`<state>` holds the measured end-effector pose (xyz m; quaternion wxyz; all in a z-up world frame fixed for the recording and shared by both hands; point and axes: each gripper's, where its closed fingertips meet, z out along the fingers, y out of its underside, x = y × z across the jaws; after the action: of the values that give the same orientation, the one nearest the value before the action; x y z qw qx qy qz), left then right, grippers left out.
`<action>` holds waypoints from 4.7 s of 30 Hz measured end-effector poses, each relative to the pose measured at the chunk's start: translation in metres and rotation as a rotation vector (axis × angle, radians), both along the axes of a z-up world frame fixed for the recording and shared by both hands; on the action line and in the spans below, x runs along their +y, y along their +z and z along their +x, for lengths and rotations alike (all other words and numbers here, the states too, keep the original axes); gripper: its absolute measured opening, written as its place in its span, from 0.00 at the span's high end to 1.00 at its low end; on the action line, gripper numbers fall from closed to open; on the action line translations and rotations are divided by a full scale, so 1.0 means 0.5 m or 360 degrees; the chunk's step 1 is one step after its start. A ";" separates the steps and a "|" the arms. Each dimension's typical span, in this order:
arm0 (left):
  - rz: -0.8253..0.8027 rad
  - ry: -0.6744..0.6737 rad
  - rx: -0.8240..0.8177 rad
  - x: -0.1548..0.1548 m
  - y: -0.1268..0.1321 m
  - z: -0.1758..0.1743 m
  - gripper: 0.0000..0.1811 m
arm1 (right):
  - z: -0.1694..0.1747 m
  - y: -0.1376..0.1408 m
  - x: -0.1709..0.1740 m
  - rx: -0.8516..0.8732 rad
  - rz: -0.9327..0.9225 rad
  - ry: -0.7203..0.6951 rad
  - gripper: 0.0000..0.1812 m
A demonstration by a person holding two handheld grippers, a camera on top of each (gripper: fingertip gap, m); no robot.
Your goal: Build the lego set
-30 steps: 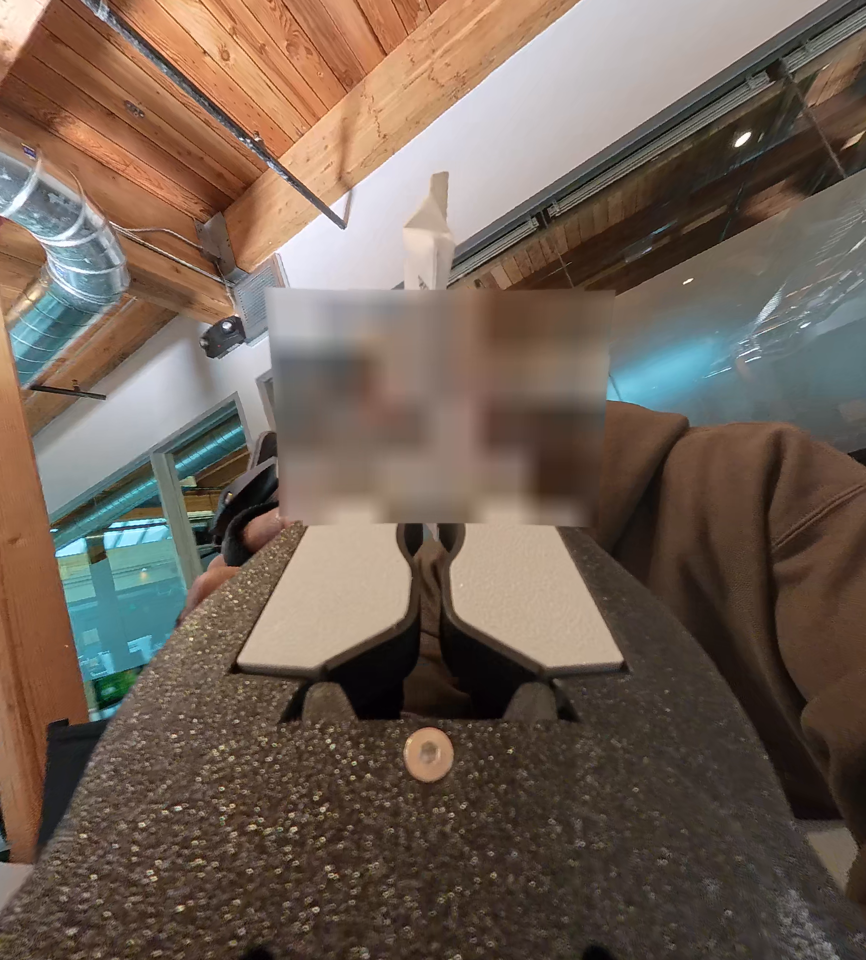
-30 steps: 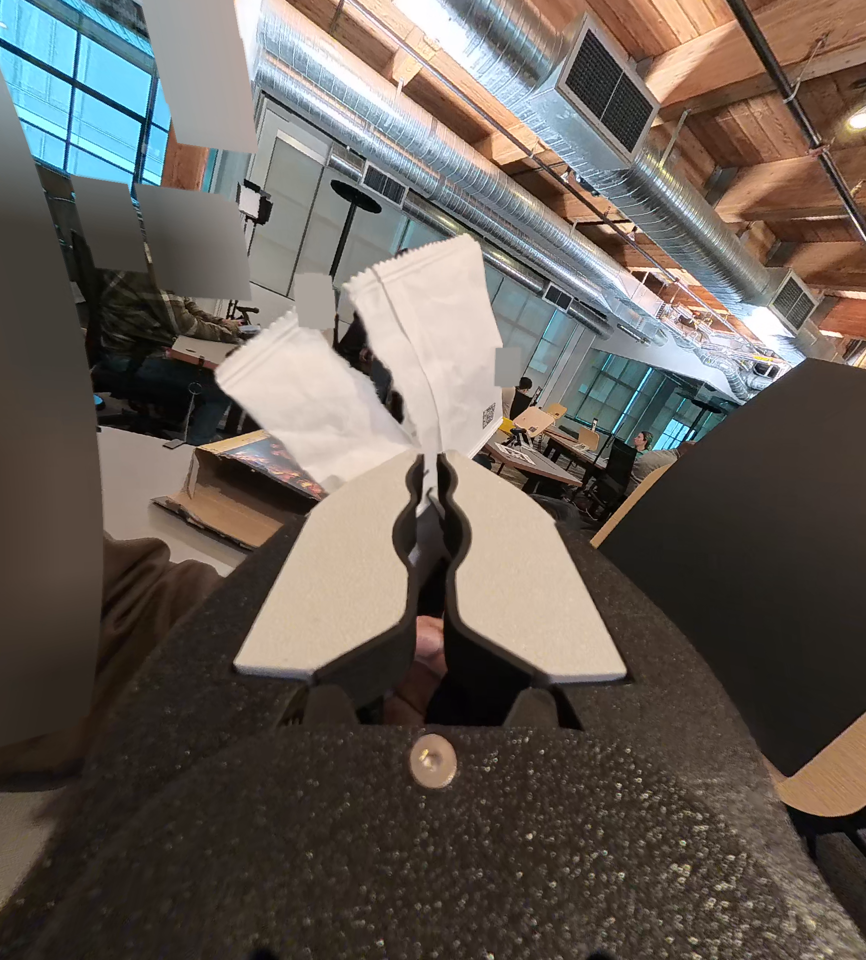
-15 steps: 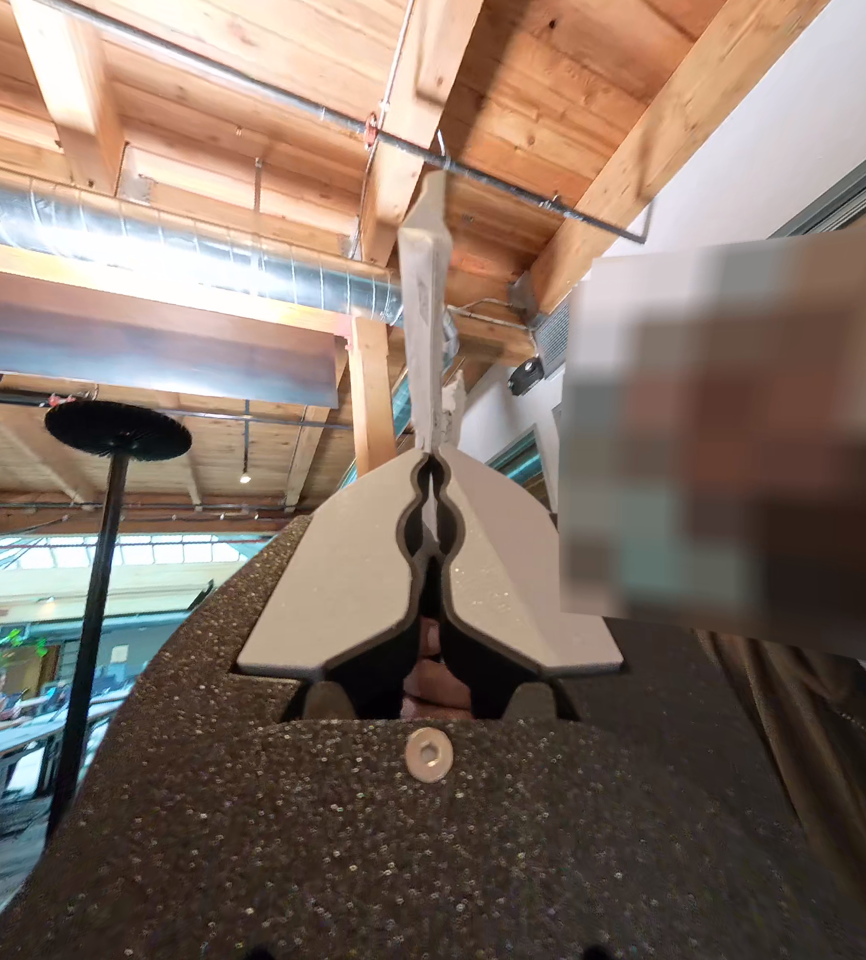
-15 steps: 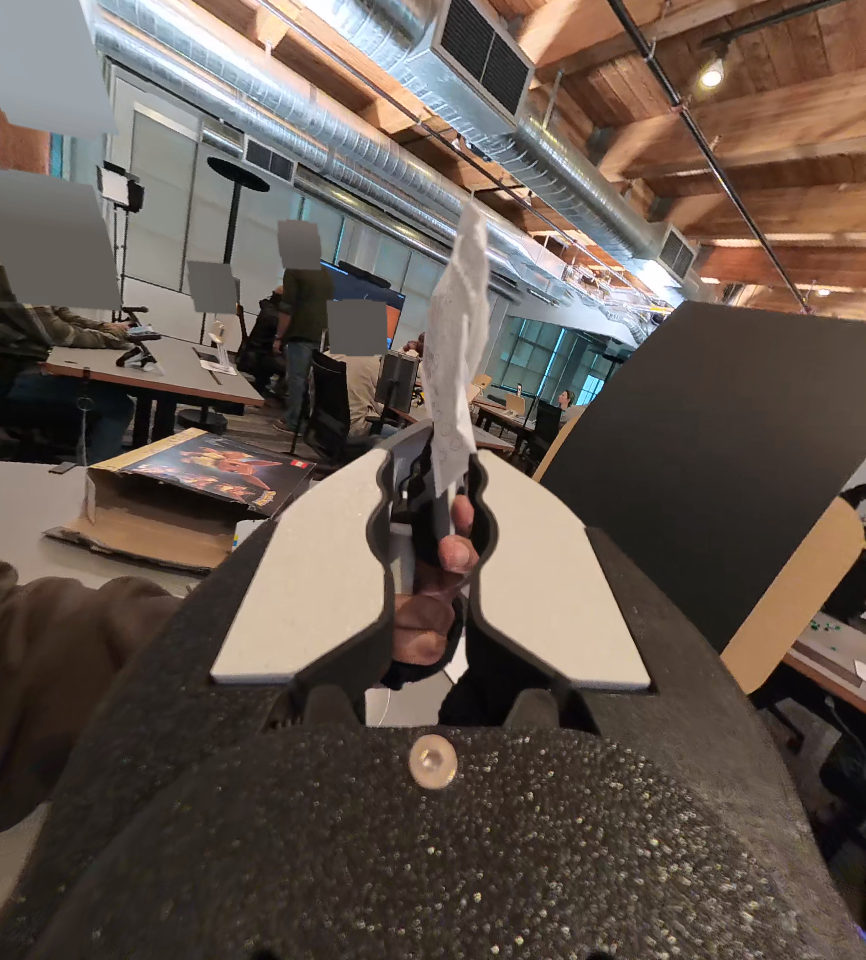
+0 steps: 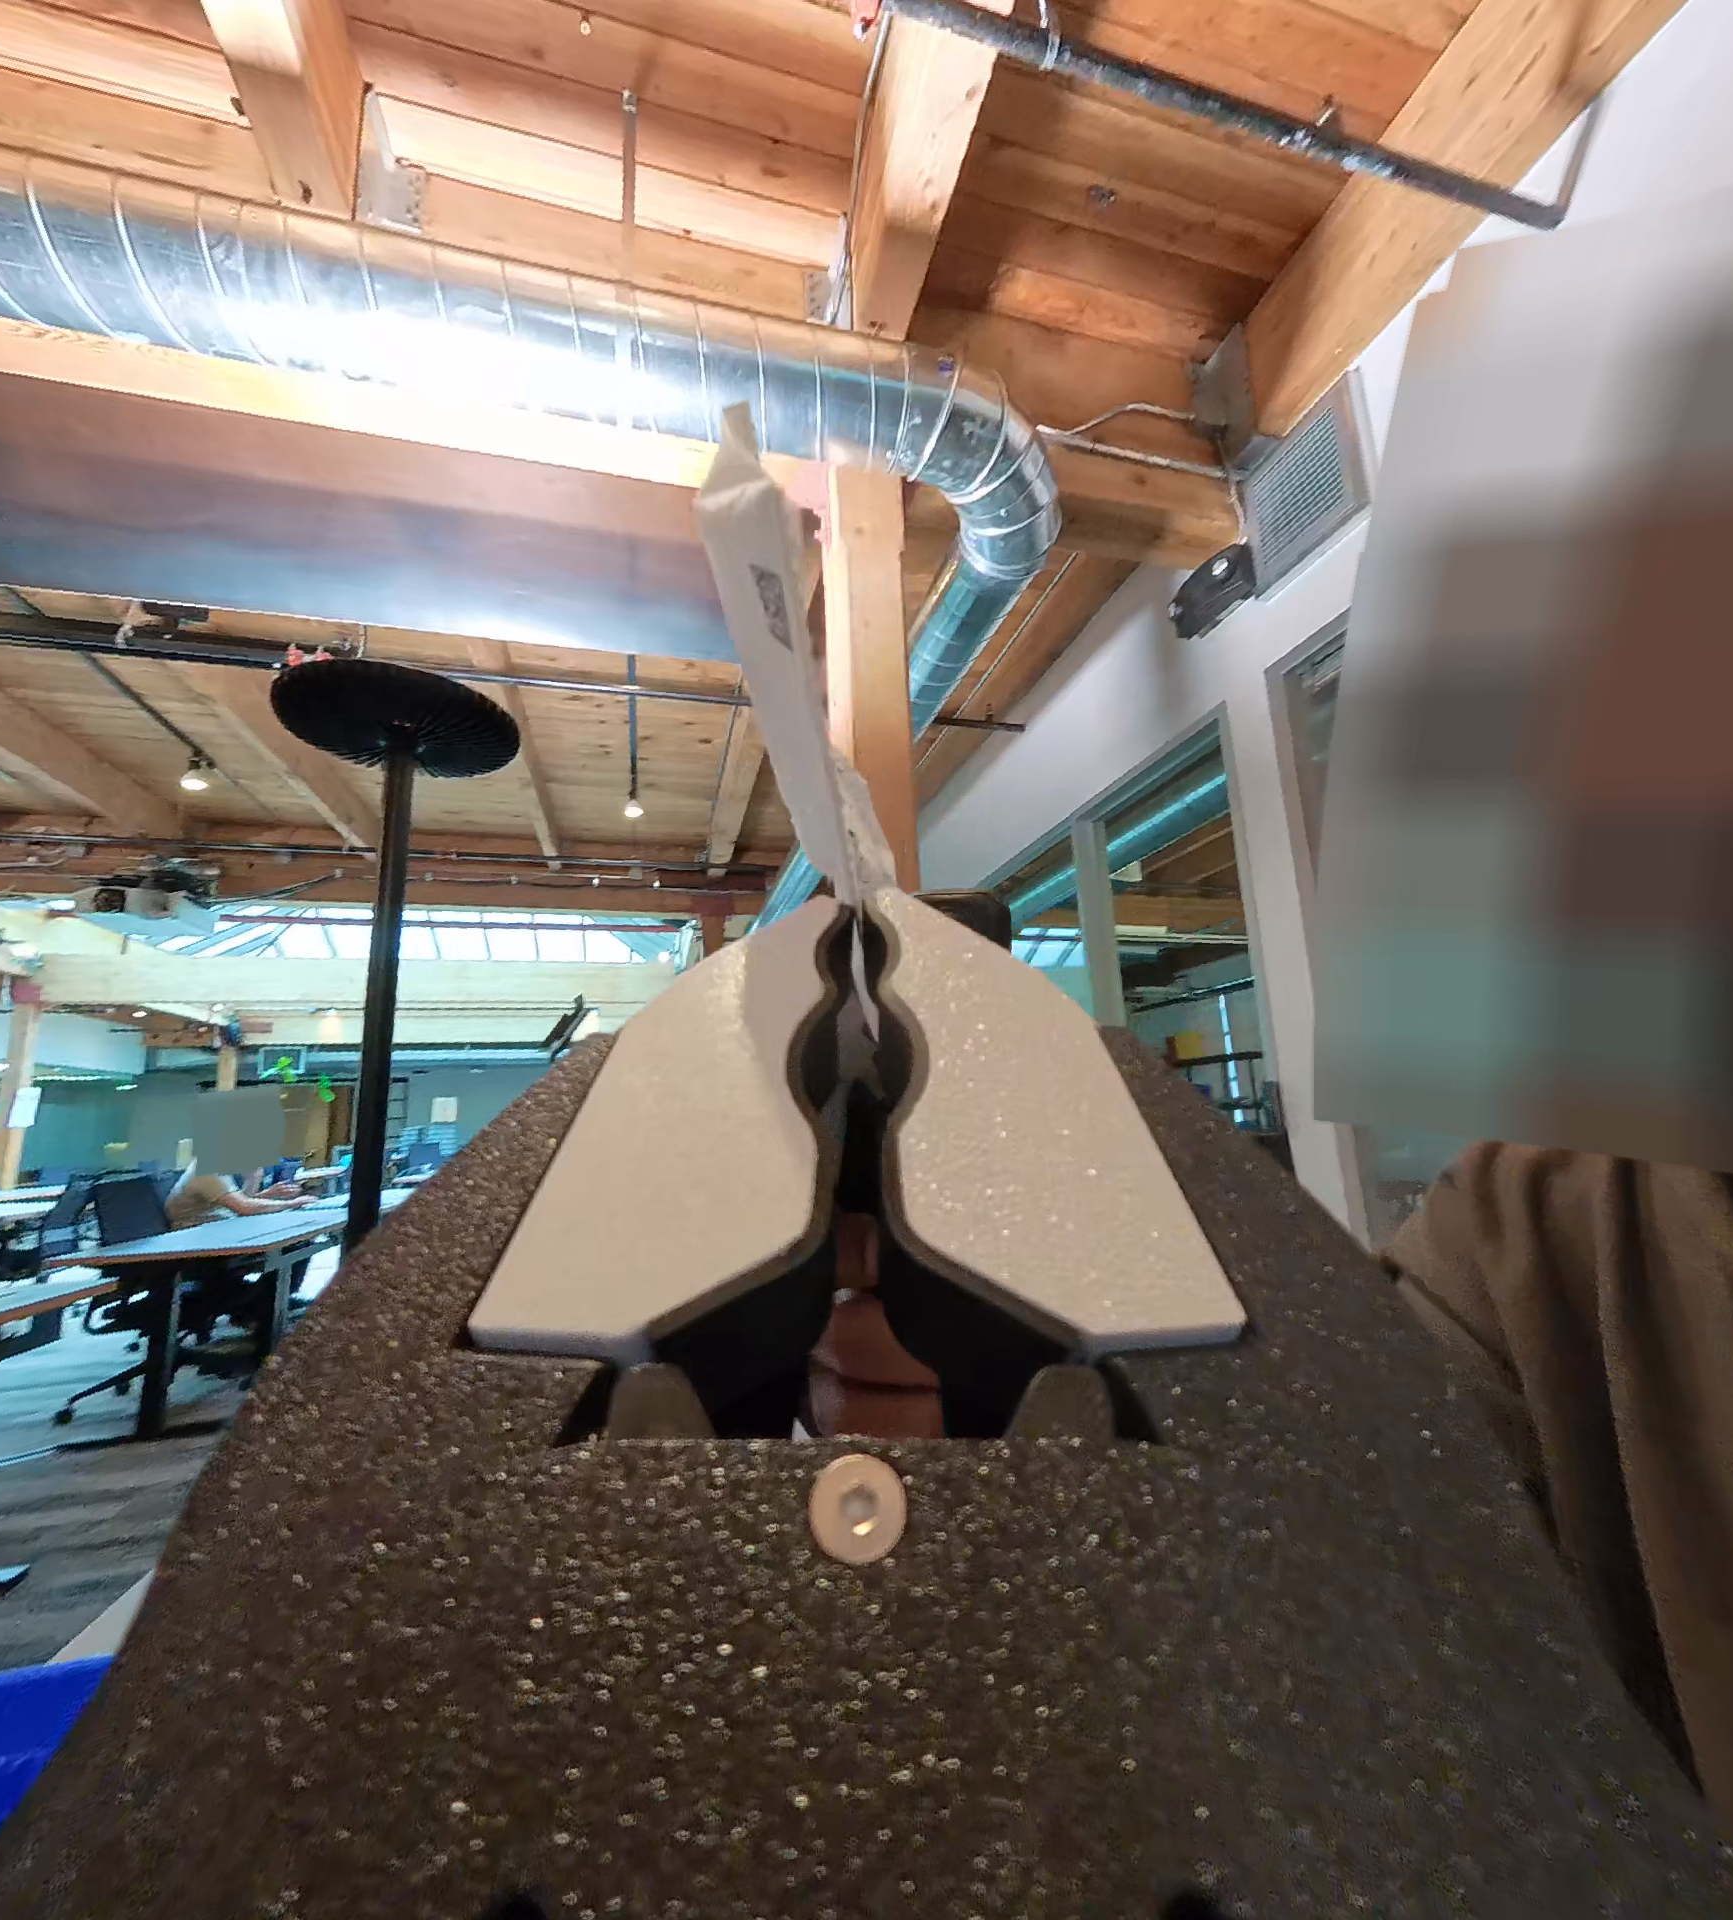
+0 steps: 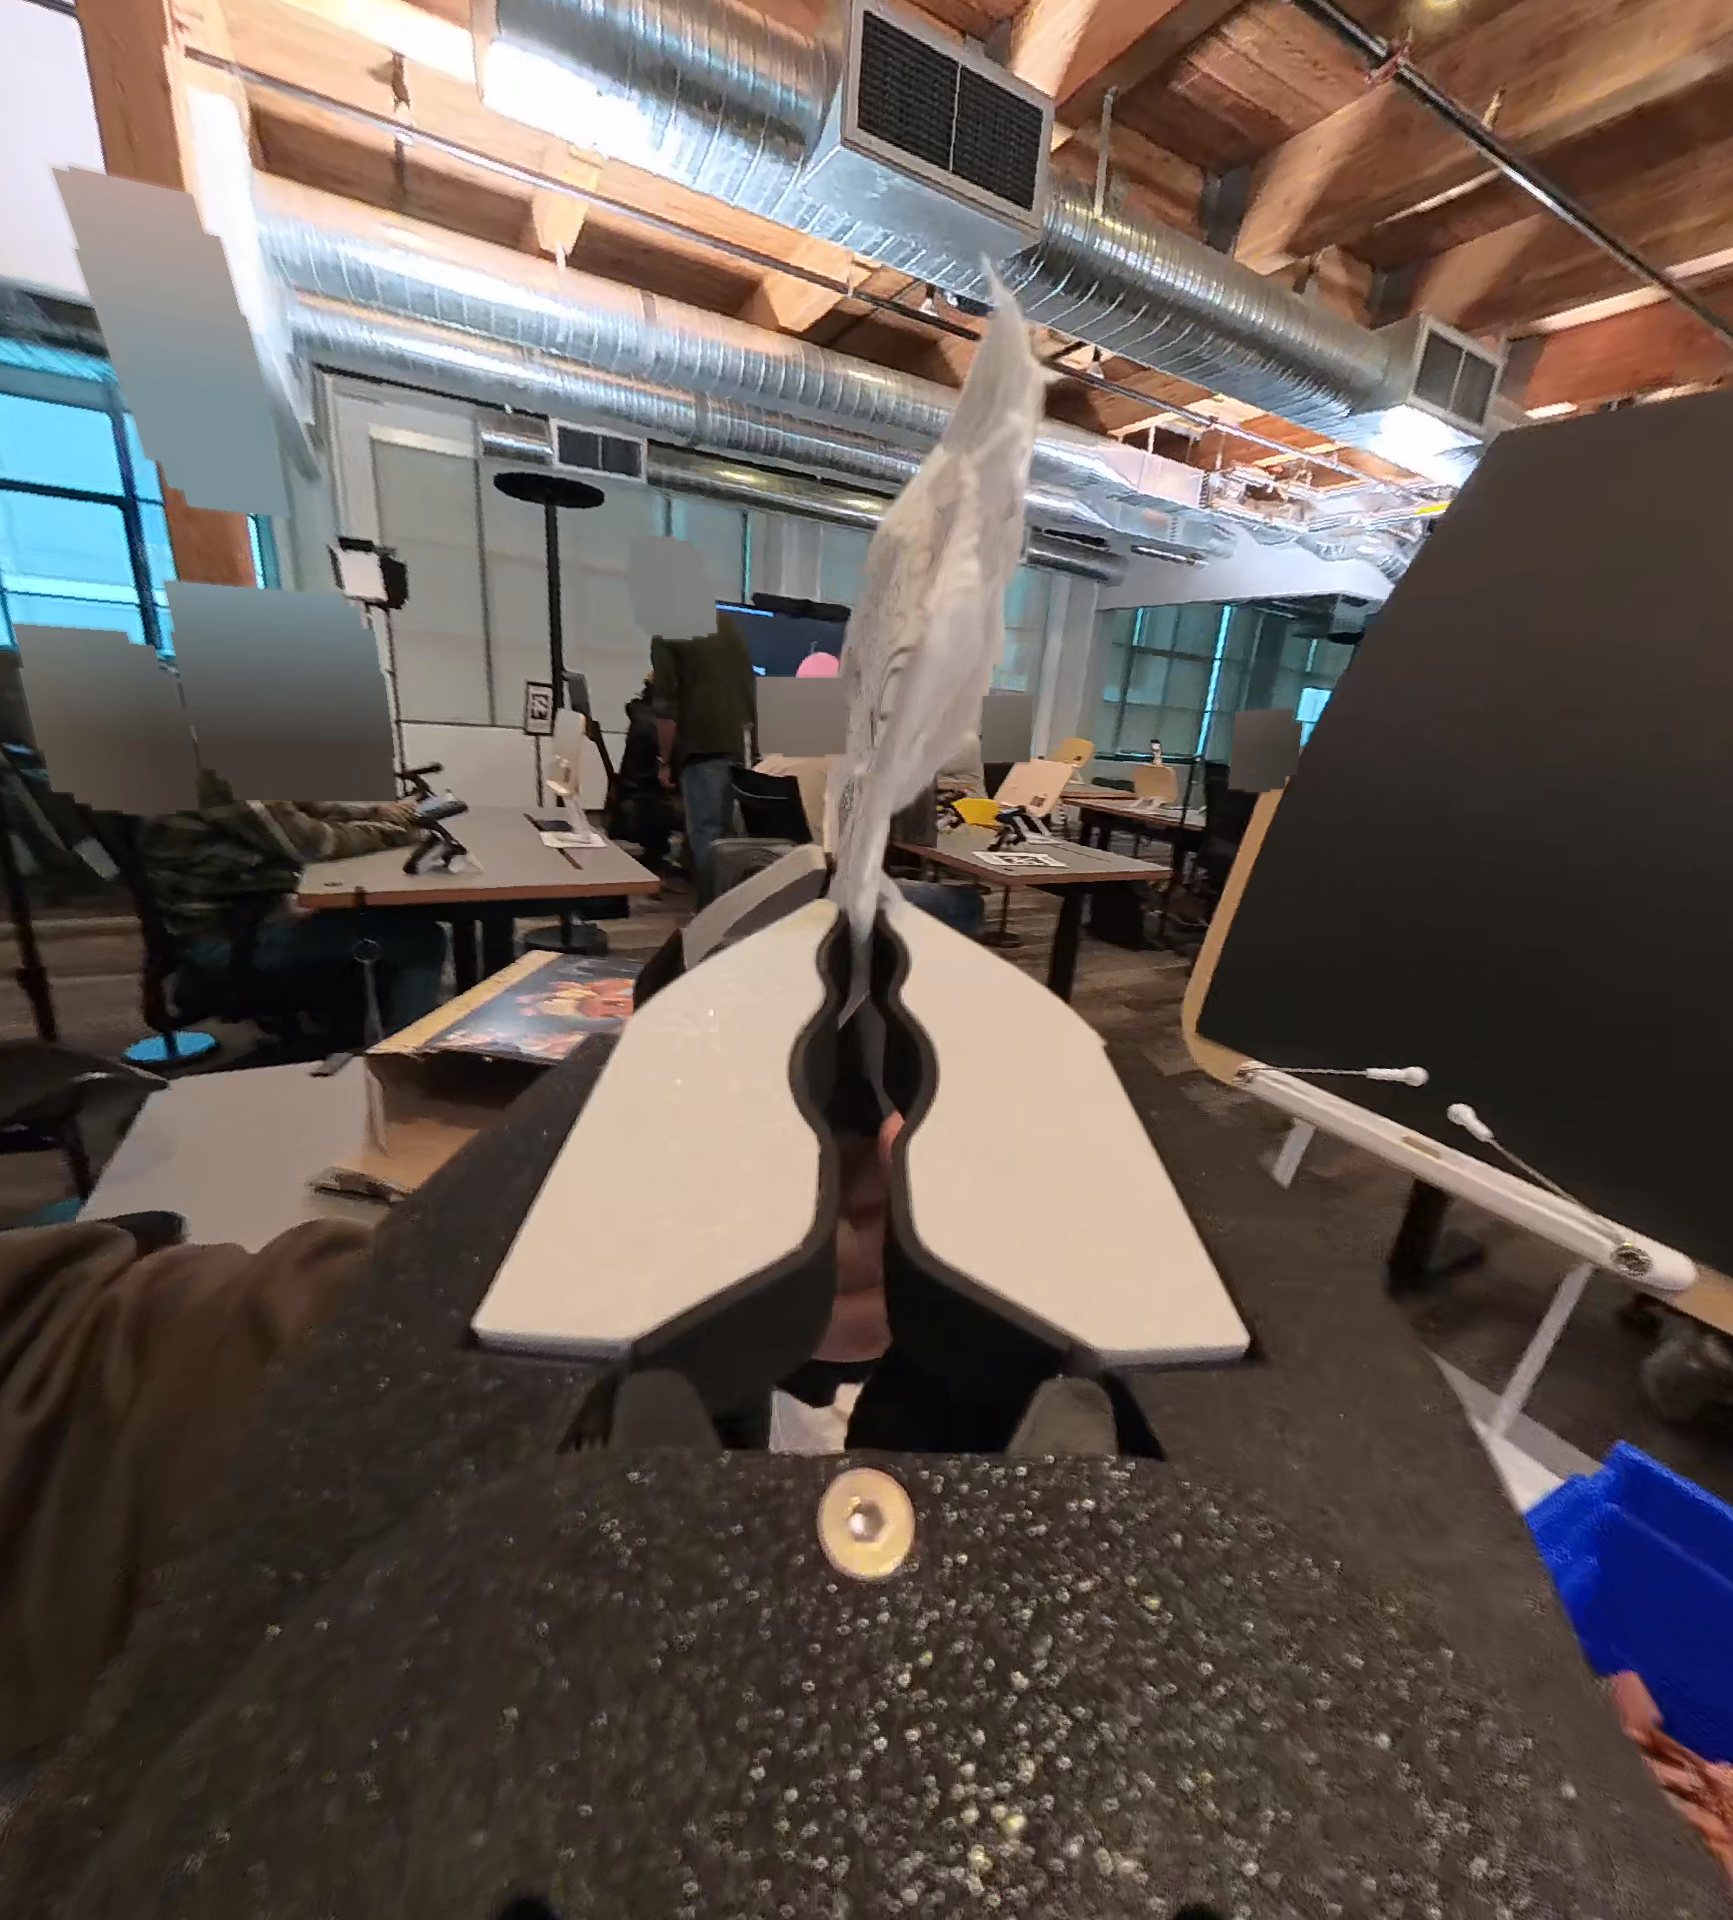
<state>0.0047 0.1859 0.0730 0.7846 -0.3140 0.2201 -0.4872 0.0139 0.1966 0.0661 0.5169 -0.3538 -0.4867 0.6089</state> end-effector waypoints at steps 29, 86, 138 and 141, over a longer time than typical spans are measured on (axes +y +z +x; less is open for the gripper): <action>-0.0766 0.0961 0.0726 -0.053 -0.284 -0.048 0.92 | 0.415 -0.429 0.635 -0.2206 0.1297 -0.1479 0.99; -0.0968 0.1392 0.0624 -0.387 -0.441 -0.045 0.90 | 0.117 -0.638 0.127 -0.2124 0.2218 0.0844 0.91; -0.0956 0.1285 0.0504 -0.401 -0.430 -0.038 0.90 | 0.031 -0.533 0.251 -0.2149 0.1305 0.0207 0.78; -0.0961 0.1294 0.0502 -0.401 -0.431 -0.039 0.90 | 0.021 -0.472 0.204 -0.1854 0.1230 0.0063 0.75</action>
<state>-0.0149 -0.0146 -0.1425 0.7422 -0.6554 0.0457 -0.1322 0.0246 0.2984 -0.1698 0.2493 -0.4044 -0.8727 0.1127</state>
